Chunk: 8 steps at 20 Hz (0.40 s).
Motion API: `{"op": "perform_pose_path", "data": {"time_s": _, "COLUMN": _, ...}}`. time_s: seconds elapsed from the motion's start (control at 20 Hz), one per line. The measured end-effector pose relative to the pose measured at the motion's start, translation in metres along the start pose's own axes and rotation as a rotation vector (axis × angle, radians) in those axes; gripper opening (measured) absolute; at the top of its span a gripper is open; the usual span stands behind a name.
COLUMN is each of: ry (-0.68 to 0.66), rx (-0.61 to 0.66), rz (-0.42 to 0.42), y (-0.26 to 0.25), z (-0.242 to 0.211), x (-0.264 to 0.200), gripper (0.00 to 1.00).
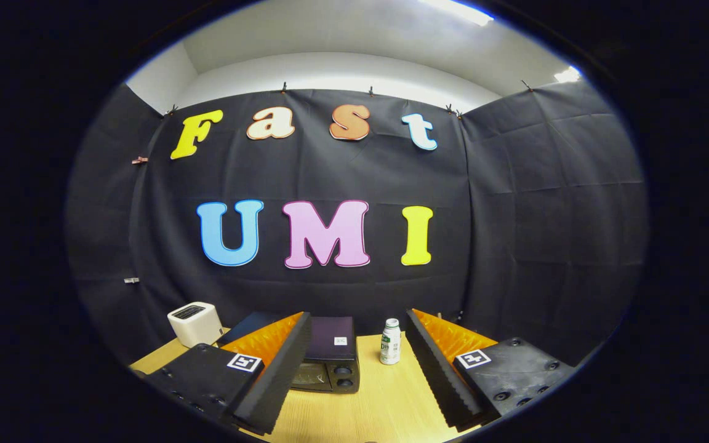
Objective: Open the toaster oven, put the food inside, and close the toaster oven door.
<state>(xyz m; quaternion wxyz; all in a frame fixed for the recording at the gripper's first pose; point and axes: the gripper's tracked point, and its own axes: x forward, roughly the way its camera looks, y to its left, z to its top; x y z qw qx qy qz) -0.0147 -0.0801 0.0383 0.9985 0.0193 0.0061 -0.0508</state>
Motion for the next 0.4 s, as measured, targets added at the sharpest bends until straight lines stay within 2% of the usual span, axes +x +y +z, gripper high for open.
{"op": "perform_pose_path", "data": {"time_s": 0.4, "ry": 0.018, "rx": -0.015, "rz": 0.053, "y": 0.025, "z": -0.002, "x": 0.001, "gripper": 0.99}}
